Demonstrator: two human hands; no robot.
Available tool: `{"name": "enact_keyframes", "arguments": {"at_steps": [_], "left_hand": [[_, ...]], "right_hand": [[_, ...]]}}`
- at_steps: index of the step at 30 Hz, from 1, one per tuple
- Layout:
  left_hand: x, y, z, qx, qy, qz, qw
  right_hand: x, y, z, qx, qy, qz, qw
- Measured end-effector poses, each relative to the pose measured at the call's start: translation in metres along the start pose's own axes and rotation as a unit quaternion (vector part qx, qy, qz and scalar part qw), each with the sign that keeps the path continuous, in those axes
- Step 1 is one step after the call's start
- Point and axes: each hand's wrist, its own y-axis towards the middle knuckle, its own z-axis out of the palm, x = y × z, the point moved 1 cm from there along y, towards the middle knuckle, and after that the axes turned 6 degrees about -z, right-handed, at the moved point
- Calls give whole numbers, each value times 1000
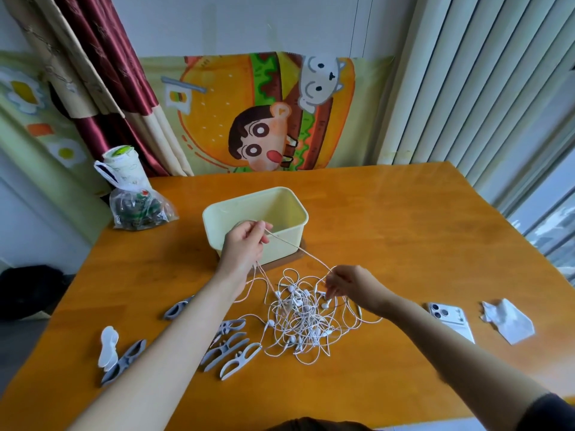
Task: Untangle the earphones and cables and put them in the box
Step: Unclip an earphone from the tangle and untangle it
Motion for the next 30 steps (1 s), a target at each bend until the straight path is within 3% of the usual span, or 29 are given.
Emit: {"name": "enact_keyframes", "arguments": {"at_steps": [4,6,12,16,19,22,24,27,30], "left_hand": [[8,4,-6,-21,9,-10,1000],[11,5,-8,-30,11,-18,999],[9,6,-6,-34,15,-43,998],[8,4,4,-11,24,-47,999],[9,1,12,17,36,-58,998],[15,-4,14,66,63,-83,992],[21,-7,14,109,129,-98,981],[29,-11,17,173,248,-127,944],[32,-16,23,240,362,-151,888]], "right_hand": [[-25,0,-14,30,-75,57,995],[-21,5,-29,2,-103,63,993],[59,16,-107,-216,-223,-80,947],[114,8,-118,-270,-248,-185,912],[119,6,-107,-284,-285,-199,893],[89,9,-89,-223,-310,-120,917],[63,9,-76,-113,-340,-10,934],[36,2,-51,64,-354,119,925],[40,-2,-27,132,-239,69,959]]}}
